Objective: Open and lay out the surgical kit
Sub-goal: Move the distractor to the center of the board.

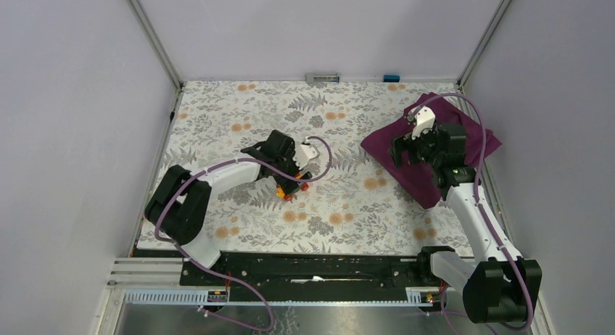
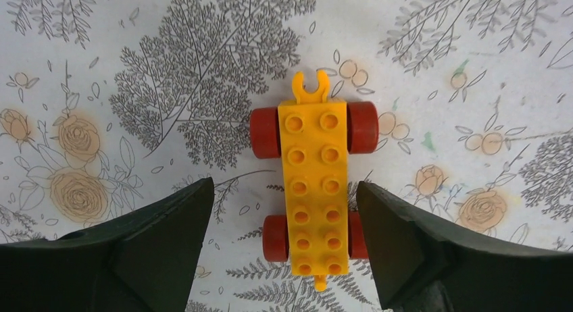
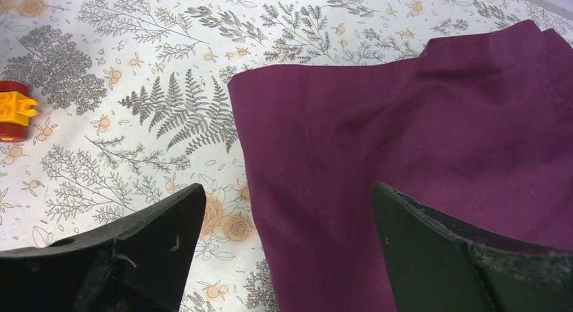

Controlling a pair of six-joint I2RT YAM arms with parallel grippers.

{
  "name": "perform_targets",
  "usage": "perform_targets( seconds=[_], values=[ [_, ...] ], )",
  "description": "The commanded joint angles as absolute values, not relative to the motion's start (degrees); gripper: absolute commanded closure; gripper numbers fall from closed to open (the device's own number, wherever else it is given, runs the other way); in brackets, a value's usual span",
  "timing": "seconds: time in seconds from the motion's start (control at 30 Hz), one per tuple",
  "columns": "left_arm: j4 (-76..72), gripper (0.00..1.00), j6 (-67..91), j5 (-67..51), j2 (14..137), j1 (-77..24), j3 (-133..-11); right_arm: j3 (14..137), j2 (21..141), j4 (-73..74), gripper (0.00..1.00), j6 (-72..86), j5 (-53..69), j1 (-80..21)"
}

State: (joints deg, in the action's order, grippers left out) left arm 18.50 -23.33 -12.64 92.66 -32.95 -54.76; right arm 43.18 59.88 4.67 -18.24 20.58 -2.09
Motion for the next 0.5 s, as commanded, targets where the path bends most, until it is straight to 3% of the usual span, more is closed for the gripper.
perform_targets(
  seconds=[0.0,0.2,0.47],
  values=[
    [23.11,0.15,-27.66,-10.49,93.89,-33.12,-58.03,43.20,60.34,4.00,0.01,-19.61,20.21,-2.14],
    [28.09,0.33,-34.36,-7.40,98.59,-33.00,-61.90,43.18,61.23,4.17,0.01,-20.08,19.58,-2.14],
    [38.77,0.68,-45.85,-8.09,110.42,-26.07,-78.41,43.03,62.26,4.11,0.01,-20.86,18.06,-2.16]
  ],
)
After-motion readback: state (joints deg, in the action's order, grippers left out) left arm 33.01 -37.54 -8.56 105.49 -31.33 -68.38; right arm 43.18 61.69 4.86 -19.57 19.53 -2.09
